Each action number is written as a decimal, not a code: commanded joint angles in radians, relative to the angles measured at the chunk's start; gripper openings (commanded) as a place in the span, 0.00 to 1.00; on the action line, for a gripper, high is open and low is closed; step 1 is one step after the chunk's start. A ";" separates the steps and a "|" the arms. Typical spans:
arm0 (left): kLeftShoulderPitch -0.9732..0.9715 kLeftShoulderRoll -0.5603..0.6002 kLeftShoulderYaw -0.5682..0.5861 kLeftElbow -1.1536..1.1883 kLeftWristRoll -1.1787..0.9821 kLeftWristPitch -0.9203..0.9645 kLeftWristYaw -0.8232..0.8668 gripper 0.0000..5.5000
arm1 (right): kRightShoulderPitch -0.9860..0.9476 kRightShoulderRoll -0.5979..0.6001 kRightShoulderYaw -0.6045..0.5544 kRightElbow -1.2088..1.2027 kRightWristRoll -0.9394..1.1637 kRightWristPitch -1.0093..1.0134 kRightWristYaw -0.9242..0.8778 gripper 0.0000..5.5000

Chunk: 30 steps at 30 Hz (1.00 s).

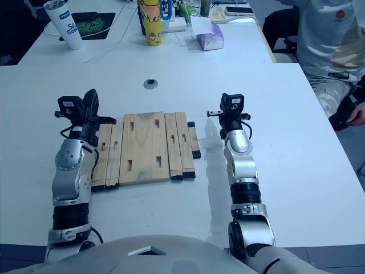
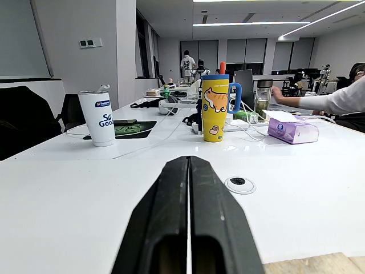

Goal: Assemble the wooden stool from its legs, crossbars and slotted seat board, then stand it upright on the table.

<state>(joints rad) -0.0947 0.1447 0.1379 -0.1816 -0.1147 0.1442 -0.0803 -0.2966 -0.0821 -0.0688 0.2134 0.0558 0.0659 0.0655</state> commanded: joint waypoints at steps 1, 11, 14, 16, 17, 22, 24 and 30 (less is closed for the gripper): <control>-0.002 0.006 0.003 0.004 0.007 -0.005 0.001 0.00 | -0.020 -0.003 0.002 0.012 -0.003 -0.004 0.001 0.00; 0.090 0.091 0.171 -0.072 -0.189 0.165 -0.078 0.00 | 0.000 -0.001 -0.005 -0.004 -0.006 -0.008 -0.014 0.00; 0.182 0.167 0.178 -0.114 -0.194 0.204 -0.156 0.00 | 0.028 0.005 -0.010 -0.028 -0.008 -0.006 -0.030 0.00; 0.270 0.233 0.185 -0.135 -0.184 0.208 -0.227 0.00 | 0.041 0.009 -0.009 -0.034 -0.008 -0.008 -0.037 0.00; 0.279 0.264 0.182 -0.118 -0.184 0.206 -0.264 0.00 | 0.057 0.011 -0.014 -0.048 -0.009 -0.009 -0.048 0.00; 0.360 0.386 0.211 -0.086 -0.252 0.247 -0.458 0.00 | 0.087 0.021 -0.017 -0.064 -0.013 -0.014 -0.077 0.00; 0.371 0.420 0.201 -0.075 -0.258 0.257 -0.508 0.00 | 0.096 0.023 -0.020 -0.075 -0.014 -0.015 -0.088 0.00; 0.418 0.487 0.162 -0.040 -0.254 0.306 -0.615 0.00 | 0.097 0.024 -0.024 -0.072 -0.016 -0.020 -0.101 0.00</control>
<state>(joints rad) 0.3058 0.5985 0.3138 -0.2441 -0.3778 0.4289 -0.6703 -0.2067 -0.0605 -0.0916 0.1507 0.0461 0.0499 -0.0270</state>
